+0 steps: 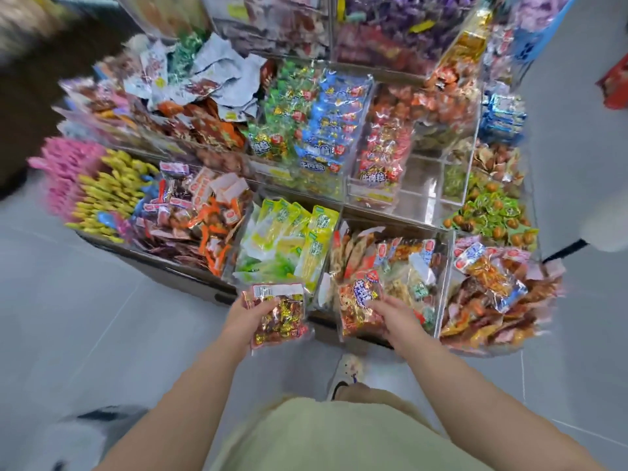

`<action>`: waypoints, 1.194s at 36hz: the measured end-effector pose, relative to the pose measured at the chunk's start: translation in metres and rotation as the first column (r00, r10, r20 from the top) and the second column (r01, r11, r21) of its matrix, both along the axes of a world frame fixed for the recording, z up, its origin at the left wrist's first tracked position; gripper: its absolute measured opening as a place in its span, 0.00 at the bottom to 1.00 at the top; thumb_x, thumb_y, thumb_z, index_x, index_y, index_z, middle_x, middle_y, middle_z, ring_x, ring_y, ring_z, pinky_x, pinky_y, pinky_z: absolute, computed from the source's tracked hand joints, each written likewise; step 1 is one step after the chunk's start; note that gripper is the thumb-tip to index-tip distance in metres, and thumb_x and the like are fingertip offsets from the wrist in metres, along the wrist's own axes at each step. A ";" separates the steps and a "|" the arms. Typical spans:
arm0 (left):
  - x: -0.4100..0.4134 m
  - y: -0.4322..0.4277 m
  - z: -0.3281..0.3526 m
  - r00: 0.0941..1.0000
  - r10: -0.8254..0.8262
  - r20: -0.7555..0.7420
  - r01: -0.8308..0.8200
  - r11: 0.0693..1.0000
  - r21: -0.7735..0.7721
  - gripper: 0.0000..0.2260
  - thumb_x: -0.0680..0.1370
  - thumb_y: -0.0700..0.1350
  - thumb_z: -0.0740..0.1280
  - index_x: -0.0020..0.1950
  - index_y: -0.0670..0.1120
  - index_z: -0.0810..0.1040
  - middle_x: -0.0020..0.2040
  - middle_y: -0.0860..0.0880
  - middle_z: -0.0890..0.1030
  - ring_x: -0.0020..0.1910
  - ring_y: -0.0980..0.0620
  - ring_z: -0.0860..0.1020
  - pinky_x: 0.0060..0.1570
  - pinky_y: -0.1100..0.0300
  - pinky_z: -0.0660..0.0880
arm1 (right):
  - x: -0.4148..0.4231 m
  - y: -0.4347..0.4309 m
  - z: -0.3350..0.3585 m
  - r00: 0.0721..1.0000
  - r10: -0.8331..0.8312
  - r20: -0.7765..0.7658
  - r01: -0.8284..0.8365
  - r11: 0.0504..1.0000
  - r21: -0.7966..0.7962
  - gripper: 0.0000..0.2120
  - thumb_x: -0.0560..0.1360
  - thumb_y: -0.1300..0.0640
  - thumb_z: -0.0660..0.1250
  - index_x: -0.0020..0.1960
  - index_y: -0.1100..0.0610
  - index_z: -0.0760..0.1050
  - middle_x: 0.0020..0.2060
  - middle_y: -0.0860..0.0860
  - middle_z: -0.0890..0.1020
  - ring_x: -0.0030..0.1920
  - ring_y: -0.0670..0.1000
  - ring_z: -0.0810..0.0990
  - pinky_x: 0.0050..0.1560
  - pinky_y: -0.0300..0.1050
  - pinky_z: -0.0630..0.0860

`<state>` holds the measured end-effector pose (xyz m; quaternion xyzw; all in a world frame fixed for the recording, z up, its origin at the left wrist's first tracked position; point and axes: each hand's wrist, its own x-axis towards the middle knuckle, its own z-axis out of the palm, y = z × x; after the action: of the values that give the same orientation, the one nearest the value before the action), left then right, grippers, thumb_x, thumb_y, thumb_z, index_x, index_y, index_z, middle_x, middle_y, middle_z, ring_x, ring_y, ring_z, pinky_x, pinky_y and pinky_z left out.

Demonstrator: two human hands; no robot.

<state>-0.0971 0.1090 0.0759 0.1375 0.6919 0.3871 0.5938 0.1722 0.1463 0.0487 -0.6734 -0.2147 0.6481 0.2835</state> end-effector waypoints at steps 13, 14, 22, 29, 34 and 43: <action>0.025 0.146 0.072 1.000 -0.019 -0.024 0.025 0.959 0.282 0.18 0.71 0.41 0.75 0.58 0.51 0.75 0.55 0.46 0.82 0.52 0.45 0.81 0.54 0.45 0.77 | 0.034 0.181 0.128 0.967 0.113 0.227 -0.202 0.884 0.422 0.13 0.71 0.56 0.73 0.54 0.52 0.76 0.47 0.48 0.81 0.45 0.47 0.79 0.46 0.41 0.77; 0.026 0.155 0.075 0.999 -0.032 0.003 0.029 0.952 0.304 0.15 0.71 0.39 0.74 0.52 0.52 0.75 0.49 0.48 0.84 0.48 0.46 0.83 0.52 0.44 0.78 | 0.038 0.193 0.136 0.966 0.081 0.244 -0.188 0.871 0.454 0.15 0.71 0.55 0.73 0.56 0.53 0.76 0.47 0.46 0.81 0.46 0.45 0.79 0.44 0.38 0.75; 0.022 0.229 0.106 0.984 -0.173 0.032 0.143 0.893 0.427 0.23 0.66 0.43 0.77 0.59 0.48 0.76 0.49 0.48 0.85 0.51 0.45 0.83 0.45 0.48 0.80 | 0.047 0.265 0.145 0.739 0.281 0.612 -0.559 0.763 0.325 0.16 0.69 0.55 0.75 0.56 0.54 0.80 0.48 0.47 0.80 0.46 0.44 0.77 0.48 0.36 0.70; 0.015 0.271 0.129 0.969 -0.244 0.043 0.197 0.863 0.466 0.20 0.62 0.46 0.76 0.52 0.51 0.78 0.43 0.51 0.86 0.42 0.49 0.85 0.33 0.55 0.80 | 0.021 0.279 0.082 0.419 0.539 0.731 -0.806 0.592 0.025 0.11 0.71 0.62 0.72 0.54 0.60 0.81 0.51 0.55 0.83 0.51 0.54 0.80 0.46 0.33 0.69; 0.008 0.290 0.137 0.965 -0.249 0.086 0.179 0.859 0.480 0.21 0.62 0.44 0.75 0.54 0.49 0.77 0.45 0.49 0.86 0.43 0.48 0.85 0.35 0.53 0.80 | 0.014 0.297 0.067 0.131 0.672 0.728 -0.862 0.440 -0.251 0.15 0.73 0.55 0.66 0.60 0.51 0.79 0.52 0.52 0.82 0.51 0.53 0.79 0.50 0.40 0.73; 0.008 0.312 0.135 0.968 -0.240 0.075 0.181 0.873 0.453 0.20 0.63 0.44 0.74 0.54 0.50 0.77 0.46 0.49 0.86 0.45 0.48 0.85 0.37 0.52 0.81 | -0.009 0.321 0.047 -0.100 0.551 0.828 -0.799 0.452 -0.396 0.13 0.75 0.59 0.61 0.57 0.52 0.77 0.50 0.52 0.80 0.52 0.56 0.79 0.45 0.45 0.74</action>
<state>-0.0887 0.4206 0.2111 0.3182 0.5268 0.4751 0.6289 0.1635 0.4670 0.0961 -0.6511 -0.7131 0.1864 -0.1813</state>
